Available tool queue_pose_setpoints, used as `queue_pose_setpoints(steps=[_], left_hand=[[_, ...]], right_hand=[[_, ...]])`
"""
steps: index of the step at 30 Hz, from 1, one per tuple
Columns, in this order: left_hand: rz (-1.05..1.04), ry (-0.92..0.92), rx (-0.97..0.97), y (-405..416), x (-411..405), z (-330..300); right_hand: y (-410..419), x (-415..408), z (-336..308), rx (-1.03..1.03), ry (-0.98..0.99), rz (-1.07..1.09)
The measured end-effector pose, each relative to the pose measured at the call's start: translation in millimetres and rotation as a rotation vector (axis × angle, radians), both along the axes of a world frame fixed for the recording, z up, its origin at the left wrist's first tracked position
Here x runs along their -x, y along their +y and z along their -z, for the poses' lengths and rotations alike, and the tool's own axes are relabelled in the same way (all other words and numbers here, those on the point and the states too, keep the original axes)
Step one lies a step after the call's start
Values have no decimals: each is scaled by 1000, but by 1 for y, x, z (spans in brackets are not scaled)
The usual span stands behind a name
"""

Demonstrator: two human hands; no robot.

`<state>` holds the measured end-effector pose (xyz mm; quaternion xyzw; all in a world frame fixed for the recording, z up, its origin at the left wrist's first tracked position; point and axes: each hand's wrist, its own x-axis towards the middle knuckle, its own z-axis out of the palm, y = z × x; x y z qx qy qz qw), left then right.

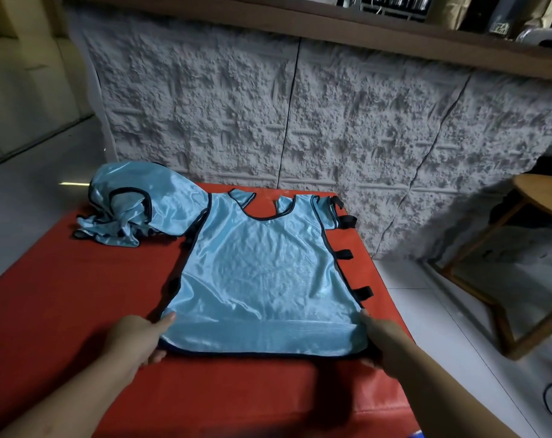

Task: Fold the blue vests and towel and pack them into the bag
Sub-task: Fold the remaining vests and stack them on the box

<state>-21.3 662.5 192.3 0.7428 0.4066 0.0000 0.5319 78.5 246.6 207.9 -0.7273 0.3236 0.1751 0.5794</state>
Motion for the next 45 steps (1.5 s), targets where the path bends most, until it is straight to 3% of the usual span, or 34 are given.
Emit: queue_pose_setpoints(steps=[3, 5, 12, 25, 31, 36, 40, 45], left_hand=[[13, -44, 8, -2, -2, -2], [39, -55, 6, -3, -3, -3], [81, -27, -51, -4, 0, 0], [124, 11, -129, -2, -1, 6], [92, 0, -147, -6, 1, 2], [102, -85, -258, -5, 4, -5], [188, -161, -208, -5, 5, -15], [257, -251, -87, -7, 12, -29]], right_hand=[[0, 1, -4, -205, 33, 49], [-3, 1, -4, -235, 43, 37], [-5, 10, -17, -40, 1, -82], [5, 9, -21, -44, -130, 135], [2, 8, -10, 71, -135, 98], [-2, 7, -12, 120, -281, 10], [-6, 11, -19, 89, -356, -81], [-10, 17, -25, 324, -547, -200]])
